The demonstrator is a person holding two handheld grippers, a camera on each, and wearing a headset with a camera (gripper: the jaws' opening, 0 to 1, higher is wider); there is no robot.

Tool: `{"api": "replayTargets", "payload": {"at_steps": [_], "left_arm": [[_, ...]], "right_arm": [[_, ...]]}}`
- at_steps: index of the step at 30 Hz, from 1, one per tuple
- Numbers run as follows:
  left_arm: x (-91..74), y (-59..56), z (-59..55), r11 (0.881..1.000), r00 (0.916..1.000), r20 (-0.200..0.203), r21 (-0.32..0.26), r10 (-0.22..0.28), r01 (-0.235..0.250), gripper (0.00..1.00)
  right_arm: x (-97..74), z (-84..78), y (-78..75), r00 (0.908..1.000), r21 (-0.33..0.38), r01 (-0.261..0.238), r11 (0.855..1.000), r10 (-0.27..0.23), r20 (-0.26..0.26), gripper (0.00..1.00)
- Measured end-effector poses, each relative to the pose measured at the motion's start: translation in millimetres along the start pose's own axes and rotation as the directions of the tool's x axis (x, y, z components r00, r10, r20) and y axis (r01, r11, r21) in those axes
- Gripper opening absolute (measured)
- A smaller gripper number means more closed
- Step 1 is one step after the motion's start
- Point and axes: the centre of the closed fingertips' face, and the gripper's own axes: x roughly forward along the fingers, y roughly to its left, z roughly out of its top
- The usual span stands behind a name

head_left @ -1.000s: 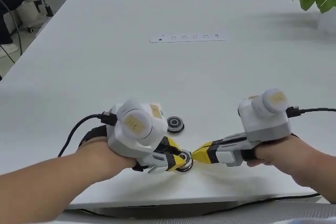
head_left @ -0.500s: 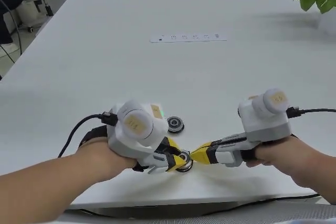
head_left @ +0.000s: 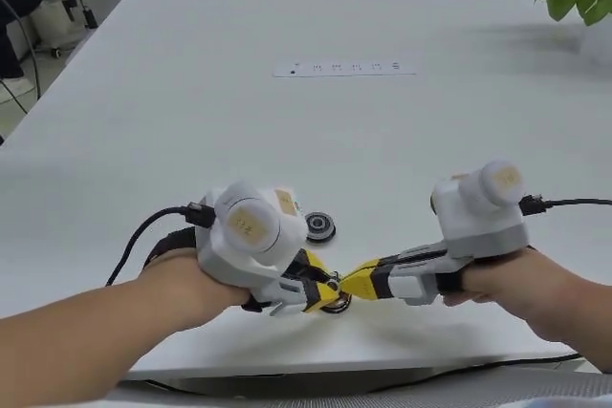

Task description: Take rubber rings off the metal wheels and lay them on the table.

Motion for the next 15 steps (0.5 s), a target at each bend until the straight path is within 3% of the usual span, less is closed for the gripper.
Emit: {"api": "replayTargets", "payload": {"at_steps": [1,2,6,15], "left_arm": [[0.1,0.5,0.2,1.0,1.0,0.0,0.0,0.003,-0.003,0.12],[0.1,0.6,0.3,1.0,1.0,0.0,-0.001,0.002,-0.002,0.12],[0.1,0.5,0.3,1.0,1.0,0.002,-0.006,0.003,-0.003,0.12],[0.2,0.7,0.7,1.0,1.0,0.007,-0.002,0.004,-0.004,0.13]], "right_arm": [[1.4,1.4,9.1,0.9988,-0.013,-0.049,0.999,0.049,0.001,0.0],[0.6,-3.8,-1.7,0.9991,-0.052,0.021,0.998,-0.022,-0.036,0.0],[-0.7,-2.6,-4.8,0.9994,-0.052,0.028,0.998,-0.029,-0.021,0.0],[-3.9,-8.1,-16.2,0.9957,-0.095,0.077,0.993,-0.082,-0.044,0.0]]}}
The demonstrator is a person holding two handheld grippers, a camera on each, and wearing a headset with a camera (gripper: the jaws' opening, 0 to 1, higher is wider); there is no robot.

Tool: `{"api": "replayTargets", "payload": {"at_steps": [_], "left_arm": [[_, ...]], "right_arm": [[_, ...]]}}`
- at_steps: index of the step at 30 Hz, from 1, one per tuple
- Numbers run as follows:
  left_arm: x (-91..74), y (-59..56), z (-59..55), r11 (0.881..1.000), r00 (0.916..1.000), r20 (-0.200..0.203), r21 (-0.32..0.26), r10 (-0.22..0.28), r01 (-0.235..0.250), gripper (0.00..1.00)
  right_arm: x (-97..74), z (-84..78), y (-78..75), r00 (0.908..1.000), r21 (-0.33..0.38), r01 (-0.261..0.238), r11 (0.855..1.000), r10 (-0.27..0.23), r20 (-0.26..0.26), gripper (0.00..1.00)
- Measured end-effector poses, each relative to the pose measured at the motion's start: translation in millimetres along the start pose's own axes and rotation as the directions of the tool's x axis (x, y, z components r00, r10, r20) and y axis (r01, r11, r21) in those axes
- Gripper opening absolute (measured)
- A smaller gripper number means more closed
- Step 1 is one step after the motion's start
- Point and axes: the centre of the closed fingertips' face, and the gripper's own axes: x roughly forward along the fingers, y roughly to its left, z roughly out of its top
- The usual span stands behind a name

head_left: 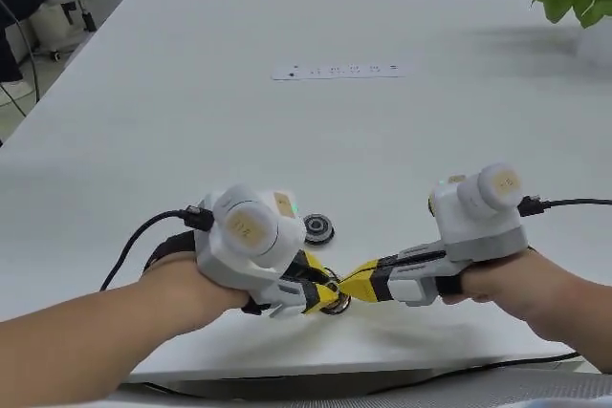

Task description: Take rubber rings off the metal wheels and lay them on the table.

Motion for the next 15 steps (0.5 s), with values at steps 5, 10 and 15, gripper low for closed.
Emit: {"api": "replayTargets", "payload": {"at_steps": [5,10,15], "left_arm": [[0.2,-0.2,0.3,1.0,1.0,-0.007,0.012,0.001,-0.001,0.14],[-1.7,0.3,0.5,1.0,0.9999,-0.011,0.011,0.0,0.0,0.16],[-4.5,-0.1,1.8,1.0,0.9999,-0.011,0.01,-0.004,0.004,0.17]], "right_arm": [[-1.1,0.1,-2.9,0.9999,-0.003,0.011,1.0,-0.011,0.0,0.0],[-2.2,0.6,-3.9,0.9999,0.003,0.014,1.0,-0.014,0.005,0.0],[-3.0,0.7,-4.0,0.9999,0.004,0.016,1.0,-0.016,0.005,0.0]]}}
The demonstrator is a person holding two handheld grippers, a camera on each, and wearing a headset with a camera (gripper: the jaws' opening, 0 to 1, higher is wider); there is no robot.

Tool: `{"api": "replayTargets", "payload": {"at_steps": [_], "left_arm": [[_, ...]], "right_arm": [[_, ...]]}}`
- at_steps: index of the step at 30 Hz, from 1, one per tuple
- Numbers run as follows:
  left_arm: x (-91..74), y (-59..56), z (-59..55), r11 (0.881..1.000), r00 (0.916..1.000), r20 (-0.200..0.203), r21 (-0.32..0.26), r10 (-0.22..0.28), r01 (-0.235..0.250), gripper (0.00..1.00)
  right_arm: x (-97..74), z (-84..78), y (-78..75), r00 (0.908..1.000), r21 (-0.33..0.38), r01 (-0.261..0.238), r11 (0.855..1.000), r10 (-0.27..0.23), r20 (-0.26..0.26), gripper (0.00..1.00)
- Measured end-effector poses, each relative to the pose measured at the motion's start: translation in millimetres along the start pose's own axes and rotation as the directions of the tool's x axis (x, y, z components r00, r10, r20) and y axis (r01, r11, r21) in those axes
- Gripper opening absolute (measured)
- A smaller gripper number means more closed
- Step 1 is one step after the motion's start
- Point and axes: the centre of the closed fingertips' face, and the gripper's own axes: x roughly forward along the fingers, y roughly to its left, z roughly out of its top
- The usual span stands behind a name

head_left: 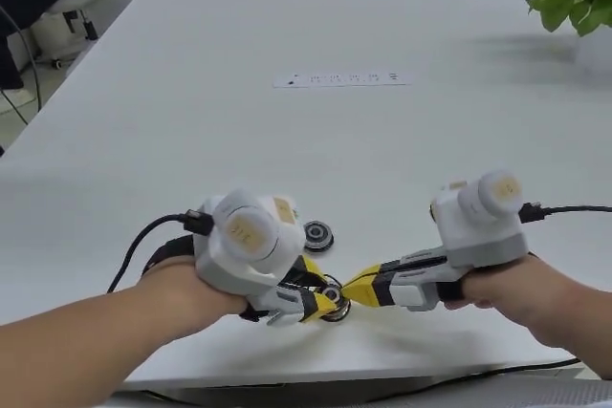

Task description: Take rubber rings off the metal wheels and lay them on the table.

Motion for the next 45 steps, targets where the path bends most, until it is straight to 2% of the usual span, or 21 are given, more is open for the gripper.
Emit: {"api": "replayTargets", "payload": {"at_steps": [5,13,28,35,45], "left_arm": [[-8.8,0.1,6.9,1.0,0.9997,0.022,-0.011,0.003,-0.003,0.19],[-20.9,-6.1,8.7,1.0,0.9995,0.031,-0.017,-0.004,0.005,0.28],[-53.2,-1.9,10.2,0.997,0.9971,0.07,-0.07,0.029,-0.024,0.43],[-69.8,3.0,7.2,0.995,0.9957,0.076,-0.094,0.052,-0.045,0.52],[-87.8,10.8,1.2,0.988,0.991,0.092,-0.126,0.098,-0.086,0.57]], "right_arm": [[-2.4,3.3,-0.1,0.9999,0.006,0.004,1.0,-0.004,0.013,0.0],[-4.2,7.4,1.0,0.9997,0.004,0.003,1.0,-0.003,0.025,0.0],[-2.9,19.2,8.3,0.9992,-0.015,-0.022,1.0,0.023,0.031,0.0],[0.3,30.0,7.0,0.999,-0.024,-0.028,0.999,0.029,0.034,0.0],[13.4,41.9,6.8,0.9992,-0.04,-0.033,0.999,0.034,0.022,0.0]]}}
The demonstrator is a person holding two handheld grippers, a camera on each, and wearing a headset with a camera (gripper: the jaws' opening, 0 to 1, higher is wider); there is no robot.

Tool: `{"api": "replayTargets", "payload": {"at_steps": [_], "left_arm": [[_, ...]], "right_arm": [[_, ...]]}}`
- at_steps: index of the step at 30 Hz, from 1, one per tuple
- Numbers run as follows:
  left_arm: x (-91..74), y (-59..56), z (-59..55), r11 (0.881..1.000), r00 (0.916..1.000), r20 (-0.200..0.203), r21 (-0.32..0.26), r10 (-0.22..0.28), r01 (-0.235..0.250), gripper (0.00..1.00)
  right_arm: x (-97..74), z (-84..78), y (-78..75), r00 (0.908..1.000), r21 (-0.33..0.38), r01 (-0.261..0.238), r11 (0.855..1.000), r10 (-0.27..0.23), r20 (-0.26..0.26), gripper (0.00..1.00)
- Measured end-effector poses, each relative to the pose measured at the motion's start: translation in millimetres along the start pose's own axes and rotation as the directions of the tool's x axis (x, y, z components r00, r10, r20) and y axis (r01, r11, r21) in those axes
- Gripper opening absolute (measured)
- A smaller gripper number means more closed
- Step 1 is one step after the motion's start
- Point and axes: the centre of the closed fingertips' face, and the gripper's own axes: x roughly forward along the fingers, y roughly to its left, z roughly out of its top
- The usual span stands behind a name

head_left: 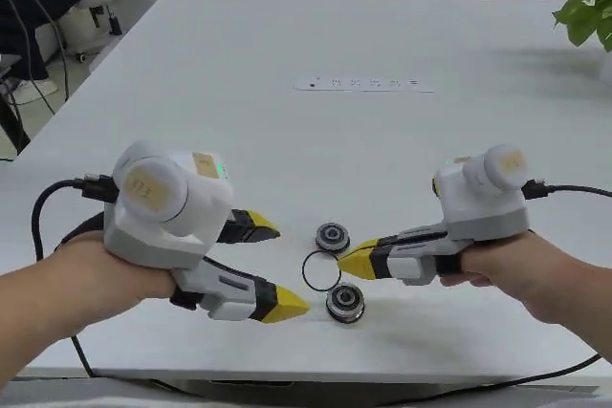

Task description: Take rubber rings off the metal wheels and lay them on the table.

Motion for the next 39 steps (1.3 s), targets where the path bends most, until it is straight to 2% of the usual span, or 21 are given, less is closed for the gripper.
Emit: {"api": "replayTargets", "payload": {"at_steps": [9,20,29,39], "left_arm": [[-15.0,11.9,-10.7,0.998,0.9991,-0.005,-0.036,0.042,-0.042,0.65],[-30.3,20.6,-19.5,0.994,0.9965,-0.009,-0.073,0.083,-0.083,0.75],[-35.3,20.9,-28.6,0.99,0.9952,-0.026,-0.106,0.095,-0.097,0.83],[-39.0,20.5,-29.1,0.988,0.9944,-0.021,-0.116,0.104,-0.105,0.85]], "right_arm": [[10.7,7.7,-8.1,0.9999,0.013,0.013,1.0,-0.013,0.001,0.0],[29.3,9.2,-6.8,0.9998,0.027,0.013,1.0,-0.012,-0.016,0.0],[39.4,6.5,-8.0,0.9983,0.024,0.033,0.999,-0.032,-0.048,0.0],[48.3,-0.4,-15.2,0.9952,-0.007,0.054,0.999,-0.055,-0.081,0.0]]}}
